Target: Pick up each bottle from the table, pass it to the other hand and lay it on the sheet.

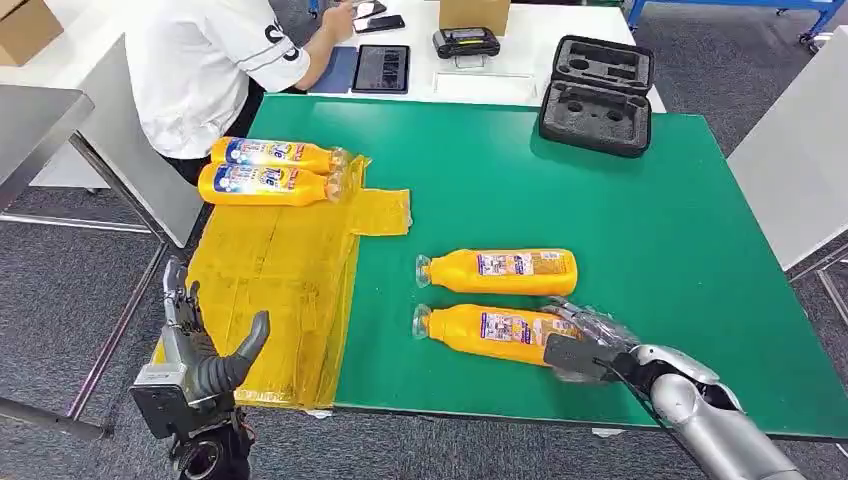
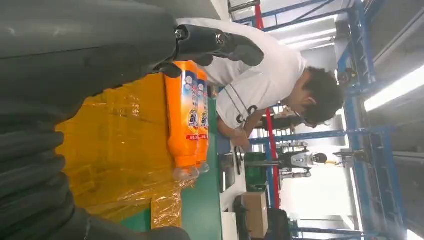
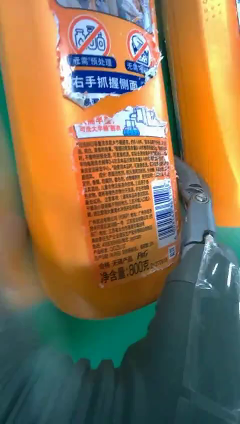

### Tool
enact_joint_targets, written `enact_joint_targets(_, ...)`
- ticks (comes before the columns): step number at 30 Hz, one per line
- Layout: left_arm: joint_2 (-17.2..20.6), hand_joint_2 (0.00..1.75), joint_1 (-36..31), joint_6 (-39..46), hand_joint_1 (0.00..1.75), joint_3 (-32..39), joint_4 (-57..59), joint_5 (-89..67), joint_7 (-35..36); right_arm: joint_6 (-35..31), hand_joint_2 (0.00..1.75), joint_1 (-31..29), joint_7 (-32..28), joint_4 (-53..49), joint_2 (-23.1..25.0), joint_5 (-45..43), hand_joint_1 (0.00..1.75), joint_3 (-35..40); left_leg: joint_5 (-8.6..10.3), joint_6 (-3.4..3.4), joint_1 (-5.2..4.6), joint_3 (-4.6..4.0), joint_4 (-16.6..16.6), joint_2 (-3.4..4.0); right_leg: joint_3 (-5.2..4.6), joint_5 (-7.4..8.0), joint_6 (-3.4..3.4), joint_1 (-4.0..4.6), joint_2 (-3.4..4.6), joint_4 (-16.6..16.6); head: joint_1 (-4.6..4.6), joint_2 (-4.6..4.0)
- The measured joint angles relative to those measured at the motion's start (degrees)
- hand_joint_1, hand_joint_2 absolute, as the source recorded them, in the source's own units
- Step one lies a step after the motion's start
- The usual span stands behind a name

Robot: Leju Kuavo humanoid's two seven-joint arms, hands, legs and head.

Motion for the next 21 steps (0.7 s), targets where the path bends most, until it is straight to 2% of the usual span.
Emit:
enact_joint_targets(5, 0.00, 1.75, 0.00, -0.15, 0.00, 0.02, 0.20, 0.07, -0.02, 0.09, 1.75, 1.18, 0.26, -1.44, -0.78, 0.00, 1.57, -0.04, 0.00, 0.00, 0.00, 0.01, 0.00, 0.01, 0.01, 0.00, 0.00, 0.00, 0.00, 0.00, 0.02, 0.00)
enact_joint_targets(7, 0.00, 1.75, 0.00, -0.15, 0.00, 0.02, 0.20, 0.09, 0.00, 0.15, 1.75, 1.50, 0.31, -1.75, -1.03, 0.00, 1.50, -0.07, 0.00, 0.00, -0.01, 0.01, 0.00, 0.01, 0.01, 0.01, 0.00, -0.01, 0.00, 0.00, 0.00, 0.00)
enact_joint_targets(8, 0.00, 1.75, -0.02, -0.15, 0.00, 0.02, 0.20, 0.09, 0.00, 0.17, 1.75, 1.58, 0.31, -1.90, -1.07, -0.02, 1.55, -0.07, 0.00, 0.00, -0.01, 0.01, 0.00, 0.01, 0.01, 0.01, 0.00, 0.00, 0.01, 0.00, 0.00, 0.00)
enact_joint_targets(10, 0.00, 1.75, -0.01, -0.17, 0.00, 0.02, 0.20, 0.13, 0.00, 0.35, 1.75, 1.66, 0.31, -1.93, -1.18, -0.09, 1.54, -0.13, 0.00, 0.00, 0.00, 0.01, 0.00, 0.01, 0.01, 0.01, 0.00, 0.00, 0.01, 0.00, 0.00, 0.00)
enact_joint_targets(12, 0.00, 1.75, -0.02, -0.17, 0.00, 0.02, 0.20, 0.15, -0.02, 0.50, 1.75, 1.67, 0.31, -1.99, -1.18, -0.09, 1.69, -0.26, 0.00, 0.00, 0.00, 0.01, 0.00, 0.01, 0.01, 0.01, 0.00, 0.00, 0.00, 0.00, 0.02, 0.00)
enact_joint_targets(21, 0.00, 1.75, -0.47, -0.44, 0.00, 0.02, 0.48, 0.66, 0.00, 0.74, 1.75, 1.64, 0.18, -2.04, -1.11, -0.22, 1.75, -0.37, 0.00, 0.00, 0.00, 0.00, 0.00, 0.01, 0.02, 0.01, 0.00, 0.00, 0.00, 0.00, 0.02, 0.00)
